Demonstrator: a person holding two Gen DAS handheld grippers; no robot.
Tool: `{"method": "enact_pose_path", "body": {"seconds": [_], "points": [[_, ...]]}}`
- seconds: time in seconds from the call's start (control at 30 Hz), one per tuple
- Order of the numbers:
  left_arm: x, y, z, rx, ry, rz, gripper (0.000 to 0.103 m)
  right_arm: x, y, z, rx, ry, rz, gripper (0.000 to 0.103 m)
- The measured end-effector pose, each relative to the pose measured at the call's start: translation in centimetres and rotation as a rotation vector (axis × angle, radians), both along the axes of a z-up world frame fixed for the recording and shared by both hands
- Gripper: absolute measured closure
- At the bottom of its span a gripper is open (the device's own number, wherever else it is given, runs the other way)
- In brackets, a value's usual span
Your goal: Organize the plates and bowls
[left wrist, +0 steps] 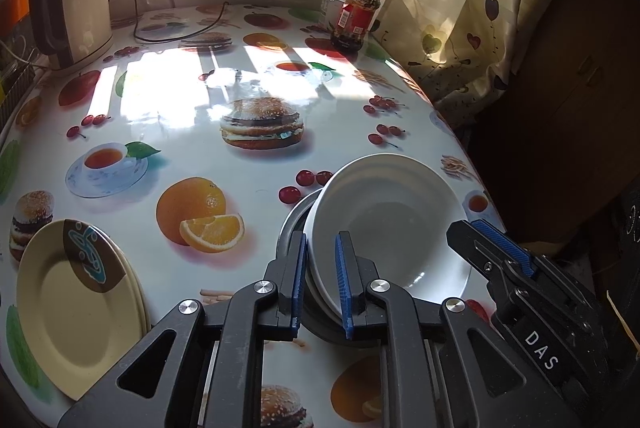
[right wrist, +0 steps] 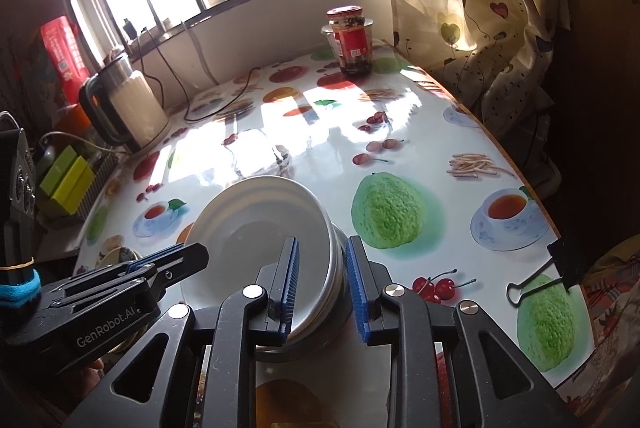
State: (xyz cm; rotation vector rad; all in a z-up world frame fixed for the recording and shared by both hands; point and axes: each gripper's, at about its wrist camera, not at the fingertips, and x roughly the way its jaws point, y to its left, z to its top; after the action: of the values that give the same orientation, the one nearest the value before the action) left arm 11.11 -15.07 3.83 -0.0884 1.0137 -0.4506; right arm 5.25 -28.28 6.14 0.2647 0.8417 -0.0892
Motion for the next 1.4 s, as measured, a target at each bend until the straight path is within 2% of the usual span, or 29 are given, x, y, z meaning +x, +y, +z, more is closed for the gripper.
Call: {"method": "enact_pose_path", "body": {"seconds": [0.7, 1.4], "points": [[0.0, 0.0, 0.1, -0.007, -0.007, 0.004, 0.087, 2.0, -1.4, 0.7, 0.028, -0.051, -0.049, 0.079], [0.1, 0.4, 0.2, -0.011, -0.001, 0.014, 0.087, 4.8, -1.0, 0.8, 0.012, -0.041, -0.034, 0.079]]}}
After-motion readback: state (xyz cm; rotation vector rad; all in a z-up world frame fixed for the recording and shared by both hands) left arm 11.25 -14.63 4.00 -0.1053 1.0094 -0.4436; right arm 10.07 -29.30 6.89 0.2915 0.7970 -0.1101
